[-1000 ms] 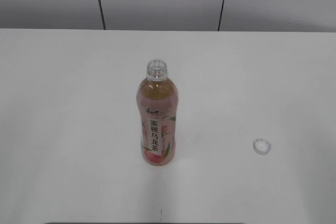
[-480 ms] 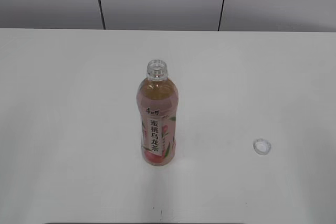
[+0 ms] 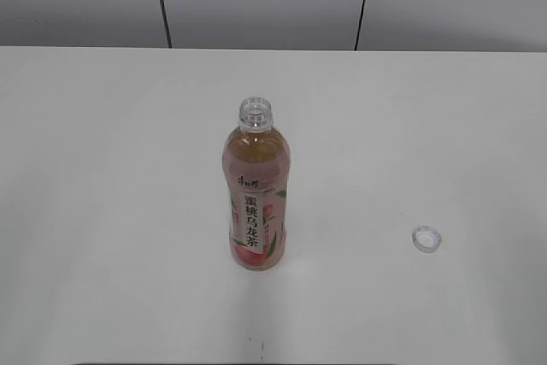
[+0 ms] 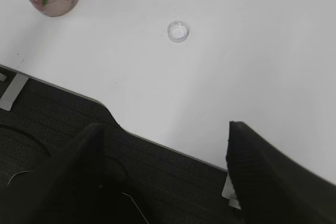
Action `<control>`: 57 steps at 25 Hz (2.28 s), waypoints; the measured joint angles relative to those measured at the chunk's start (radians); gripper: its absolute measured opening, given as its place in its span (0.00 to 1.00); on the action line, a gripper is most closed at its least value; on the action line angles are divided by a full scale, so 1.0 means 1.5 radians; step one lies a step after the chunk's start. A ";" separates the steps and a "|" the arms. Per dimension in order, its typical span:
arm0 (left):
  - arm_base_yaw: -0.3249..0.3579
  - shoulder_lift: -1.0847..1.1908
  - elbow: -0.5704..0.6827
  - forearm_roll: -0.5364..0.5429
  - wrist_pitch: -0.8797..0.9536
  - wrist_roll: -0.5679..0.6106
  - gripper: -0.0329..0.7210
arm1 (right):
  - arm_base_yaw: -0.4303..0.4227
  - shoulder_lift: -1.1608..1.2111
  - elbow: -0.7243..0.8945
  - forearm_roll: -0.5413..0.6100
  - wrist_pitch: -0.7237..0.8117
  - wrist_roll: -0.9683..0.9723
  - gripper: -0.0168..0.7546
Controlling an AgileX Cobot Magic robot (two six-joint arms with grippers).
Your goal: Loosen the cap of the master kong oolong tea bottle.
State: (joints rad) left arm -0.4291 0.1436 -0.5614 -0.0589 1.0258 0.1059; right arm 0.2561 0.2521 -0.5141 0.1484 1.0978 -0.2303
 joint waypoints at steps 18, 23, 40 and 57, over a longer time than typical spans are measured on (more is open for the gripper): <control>0.119 -0.046 0.000 -0.001 0.000 0.000 0.71 | 0.000 0.000 0.000 0.000 0.000 0.000 0.73; 0.205 -0.092 0.000 -0.001 0.000 0.000 0.71 | -0.039 -0.013 0.000 0.001 0.000 0.000 0.73; 0.231 -0.100 0.000 -0.001 0.000 0.000 0.68 | -0.114 -0.172 0.000 0.002 0.002 0.000 0.73; 0.236 -0.100 0.000 -0.001 0.000 0.000 0.67 | -0.186 -0.172 0.001 0.003 0.002 0.000 0.73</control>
State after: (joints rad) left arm -0.0751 -0.0065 -0.5614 -0.0607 1.0254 0.1059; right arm -0.0226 -0.0061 -0.5130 0.1523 1.1008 -0.2303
